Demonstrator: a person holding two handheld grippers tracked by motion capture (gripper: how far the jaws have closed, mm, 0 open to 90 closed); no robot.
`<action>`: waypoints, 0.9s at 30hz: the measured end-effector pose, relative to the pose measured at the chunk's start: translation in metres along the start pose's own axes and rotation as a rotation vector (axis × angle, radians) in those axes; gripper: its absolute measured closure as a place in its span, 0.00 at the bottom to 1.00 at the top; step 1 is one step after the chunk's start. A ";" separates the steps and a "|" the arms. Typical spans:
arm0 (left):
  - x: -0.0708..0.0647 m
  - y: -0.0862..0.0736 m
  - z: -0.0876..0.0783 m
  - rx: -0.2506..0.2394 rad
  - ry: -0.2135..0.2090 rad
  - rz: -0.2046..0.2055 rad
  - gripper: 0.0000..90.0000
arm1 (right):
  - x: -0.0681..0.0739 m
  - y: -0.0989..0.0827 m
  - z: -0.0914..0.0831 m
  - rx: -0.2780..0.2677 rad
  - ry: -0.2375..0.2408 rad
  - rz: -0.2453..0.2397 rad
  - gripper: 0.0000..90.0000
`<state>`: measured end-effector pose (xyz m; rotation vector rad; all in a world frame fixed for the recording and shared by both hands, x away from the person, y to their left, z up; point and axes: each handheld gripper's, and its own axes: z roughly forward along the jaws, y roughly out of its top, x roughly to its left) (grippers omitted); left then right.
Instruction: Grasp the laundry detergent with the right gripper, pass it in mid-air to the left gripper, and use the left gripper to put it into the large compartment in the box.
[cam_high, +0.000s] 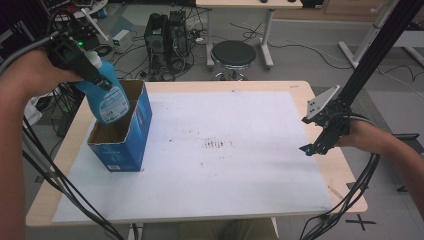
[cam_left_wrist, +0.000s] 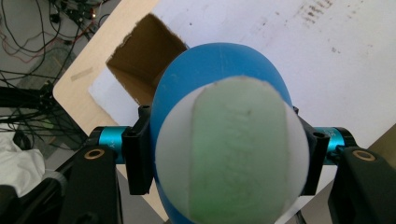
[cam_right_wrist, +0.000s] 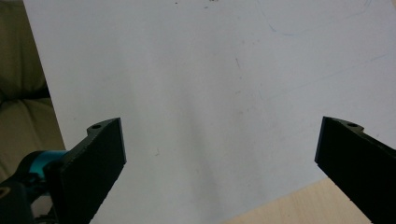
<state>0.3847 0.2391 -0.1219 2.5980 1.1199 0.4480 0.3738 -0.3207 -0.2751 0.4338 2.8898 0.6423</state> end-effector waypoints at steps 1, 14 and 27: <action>0.002 -0.001 0.002 0.006 -0.001 0.014 0.42 | 0.000 0.000 0.000 -0.002 -0.006 0.000 0.01; 0.006 -0.019 0.053 0.025 -0.029 0.011 0.42 | 0.000 0.000 0.000 0.009 -0.014 0.009 0.01; 0.004 -0.040 0.122 0.068 -0.057 0.026 0.42 | 0.001 0.000 0.006 0.027 -0.002 0.016 0.01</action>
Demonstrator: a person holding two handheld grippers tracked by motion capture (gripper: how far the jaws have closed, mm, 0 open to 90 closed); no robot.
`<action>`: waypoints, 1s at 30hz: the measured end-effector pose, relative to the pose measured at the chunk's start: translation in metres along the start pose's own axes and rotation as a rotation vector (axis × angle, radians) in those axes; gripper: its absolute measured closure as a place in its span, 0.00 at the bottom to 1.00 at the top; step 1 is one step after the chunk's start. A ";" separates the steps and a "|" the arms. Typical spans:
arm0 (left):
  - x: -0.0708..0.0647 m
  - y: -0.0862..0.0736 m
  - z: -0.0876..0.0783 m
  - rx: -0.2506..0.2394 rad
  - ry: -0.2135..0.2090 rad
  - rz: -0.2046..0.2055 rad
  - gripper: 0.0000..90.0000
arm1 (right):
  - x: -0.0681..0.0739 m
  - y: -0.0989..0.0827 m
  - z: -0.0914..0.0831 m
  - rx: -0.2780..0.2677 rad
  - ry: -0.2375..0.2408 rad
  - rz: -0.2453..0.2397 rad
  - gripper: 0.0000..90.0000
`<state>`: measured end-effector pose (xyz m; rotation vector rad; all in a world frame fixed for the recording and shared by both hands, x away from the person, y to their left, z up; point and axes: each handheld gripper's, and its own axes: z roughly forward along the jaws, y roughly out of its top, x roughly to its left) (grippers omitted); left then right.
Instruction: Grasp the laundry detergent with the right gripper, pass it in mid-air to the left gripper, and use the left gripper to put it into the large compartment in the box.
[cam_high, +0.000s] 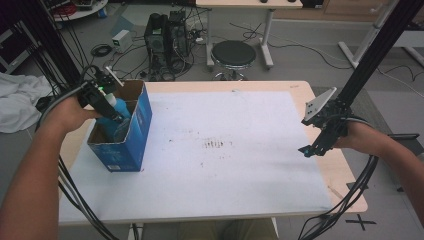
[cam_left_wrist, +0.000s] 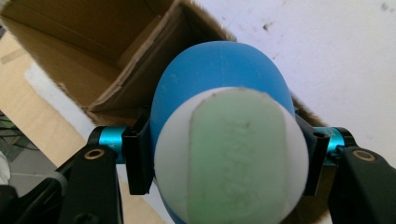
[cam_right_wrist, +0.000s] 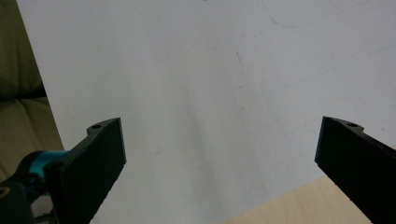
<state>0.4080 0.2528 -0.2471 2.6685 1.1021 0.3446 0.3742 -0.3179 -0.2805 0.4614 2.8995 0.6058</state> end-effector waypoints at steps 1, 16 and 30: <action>0.000 -0.001 0.003 0.006 -0.003 0.006 0.42 | 0.000 0.000 0.001 0.000 -0.001 -0.003 0.01; 0.003 -0.009 0.038 0.041 -0.043 -0.016 0.42 | -0.001 -0.001 0.007 0.014 0.004 0.012 0.01; 0.007 -0.007 0.037 0.037 -0.035 -0.026 0.41 | 0.000 0.001 0.009 0.013 0.005 0.011 0.01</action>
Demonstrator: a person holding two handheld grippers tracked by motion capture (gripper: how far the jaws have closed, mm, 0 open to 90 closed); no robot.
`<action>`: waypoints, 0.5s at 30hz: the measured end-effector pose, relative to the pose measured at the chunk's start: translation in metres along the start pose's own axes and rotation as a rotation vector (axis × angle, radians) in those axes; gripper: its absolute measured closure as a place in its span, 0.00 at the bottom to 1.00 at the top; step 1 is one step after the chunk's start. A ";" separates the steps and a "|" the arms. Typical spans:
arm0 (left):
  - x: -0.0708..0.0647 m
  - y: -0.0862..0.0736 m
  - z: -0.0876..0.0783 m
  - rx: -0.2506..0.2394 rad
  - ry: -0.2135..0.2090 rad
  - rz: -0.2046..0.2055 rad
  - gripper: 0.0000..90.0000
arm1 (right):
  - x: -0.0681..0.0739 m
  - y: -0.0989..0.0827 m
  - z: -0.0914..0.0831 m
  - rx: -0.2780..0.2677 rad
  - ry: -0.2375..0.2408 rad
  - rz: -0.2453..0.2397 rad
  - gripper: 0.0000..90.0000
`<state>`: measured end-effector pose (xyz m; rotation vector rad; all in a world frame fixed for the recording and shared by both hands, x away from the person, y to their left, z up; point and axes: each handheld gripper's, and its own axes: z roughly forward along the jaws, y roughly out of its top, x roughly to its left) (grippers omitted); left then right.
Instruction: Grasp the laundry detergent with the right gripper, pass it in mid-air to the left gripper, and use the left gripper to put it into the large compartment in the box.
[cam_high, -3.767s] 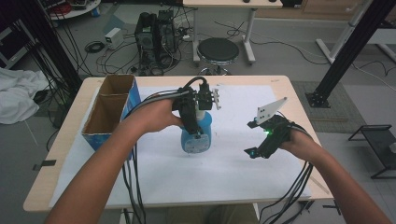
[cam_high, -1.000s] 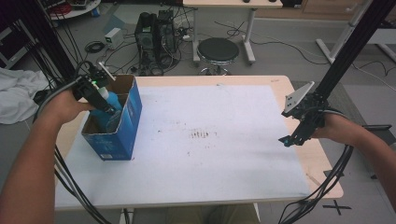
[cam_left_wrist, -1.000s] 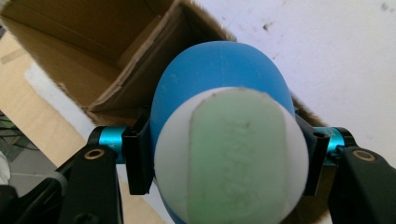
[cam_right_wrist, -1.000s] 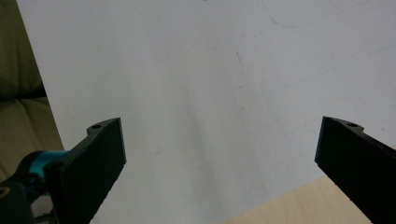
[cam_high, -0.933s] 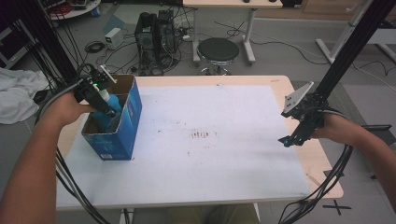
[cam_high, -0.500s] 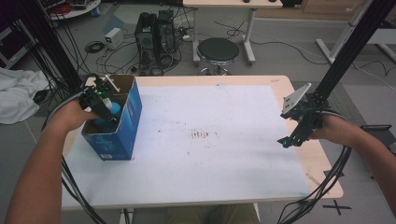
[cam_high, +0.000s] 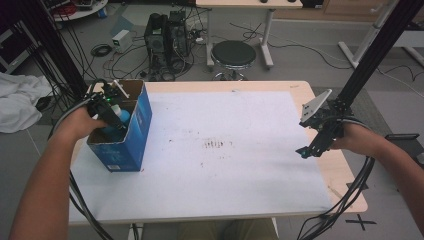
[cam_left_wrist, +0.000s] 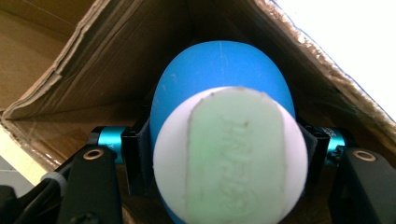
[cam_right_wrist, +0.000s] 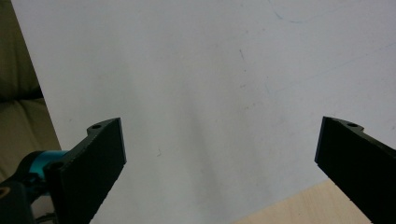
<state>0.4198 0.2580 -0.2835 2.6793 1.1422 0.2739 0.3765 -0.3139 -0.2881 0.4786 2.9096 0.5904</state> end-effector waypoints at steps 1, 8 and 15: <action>0.001 0.000 -0.002 -0.015 0.006 -0.015 0.38 | 0.000 0.000 0.000 -0.001 -0.002 0.004 0.01; 0.004 0.001 -0.032 -0.064 0.015 -0.013 0.34 | -0.002 0.001 0.000 -0.016 -0.013 0.002 0.01; -0.002 0.001 -0.051 -0.079 0.004 0.015 0.31 | 0.002 0.001 -0.002 -0.022 -0.017 0.001 0.01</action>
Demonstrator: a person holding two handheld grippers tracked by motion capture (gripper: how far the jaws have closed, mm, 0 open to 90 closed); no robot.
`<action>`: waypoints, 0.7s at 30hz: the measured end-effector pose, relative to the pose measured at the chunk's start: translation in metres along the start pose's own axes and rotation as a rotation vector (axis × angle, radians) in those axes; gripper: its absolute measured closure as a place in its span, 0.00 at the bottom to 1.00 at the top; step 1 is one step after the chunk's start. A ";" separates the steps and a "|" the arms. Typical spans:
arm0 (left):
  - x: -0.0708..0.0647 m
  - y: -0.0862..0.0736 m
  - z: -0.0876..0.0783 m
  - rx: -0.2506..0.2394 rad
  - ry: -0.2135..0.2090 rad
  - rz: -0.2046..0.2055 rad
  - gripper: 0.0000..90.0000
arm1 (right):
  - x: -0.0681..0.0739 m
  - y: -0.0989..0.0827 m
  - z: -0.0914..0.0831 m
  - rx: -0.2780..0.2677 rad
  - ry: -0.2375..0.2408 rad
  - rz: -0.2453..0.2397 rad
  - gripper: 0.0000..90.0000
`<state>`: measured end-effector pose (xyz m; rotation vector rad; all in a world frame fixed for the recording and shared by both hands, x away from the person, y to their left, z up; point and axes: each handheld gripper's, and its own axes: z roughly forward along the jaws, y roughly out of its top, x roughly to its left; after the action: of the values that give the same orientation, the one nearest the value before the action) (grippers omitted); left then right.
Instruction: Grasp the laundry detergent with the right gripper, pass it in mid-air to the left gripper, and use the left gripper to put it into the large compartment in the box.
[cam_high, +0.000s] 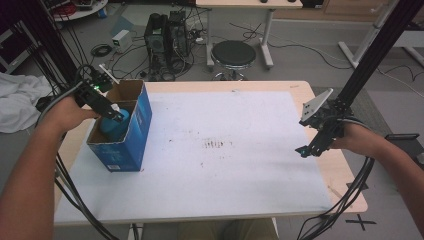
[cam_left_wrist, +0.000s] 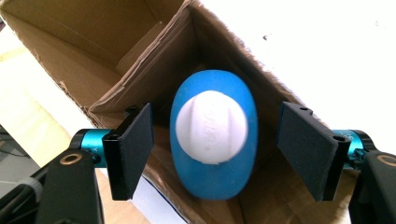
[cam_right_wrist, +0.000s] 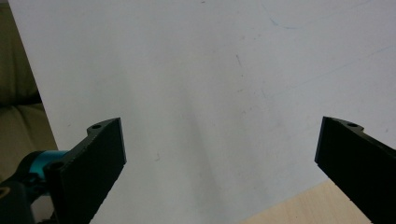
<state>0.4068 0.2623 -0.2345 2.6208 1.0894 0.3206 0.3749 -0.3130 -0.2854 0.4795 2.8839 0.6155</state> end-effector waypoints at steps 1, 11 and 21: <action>-0.001 0.001 -0.003 -0.010 -0.002 0.008 0.31 | 0.000 0.000 0.000 -0.004 0.000 -0.006 0.01; -0.014 0.008 -0.032 -0.094 -0.071 0.039 0.31 | 0.006 0.001 -0.006 -0.021 -0.008 0.003 0.01; -0.047 0.034 -0.039 -0.114 -0.101 0.156 0.31 | 0.007 0.004 -0.011 -0.047 -0.021 0.005 0.01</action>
<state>0.3843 0.2129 -0.1905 2.5940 0.8126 0.2713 0.3672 -0.3107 -0.2746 0.4836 2.8424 0.6741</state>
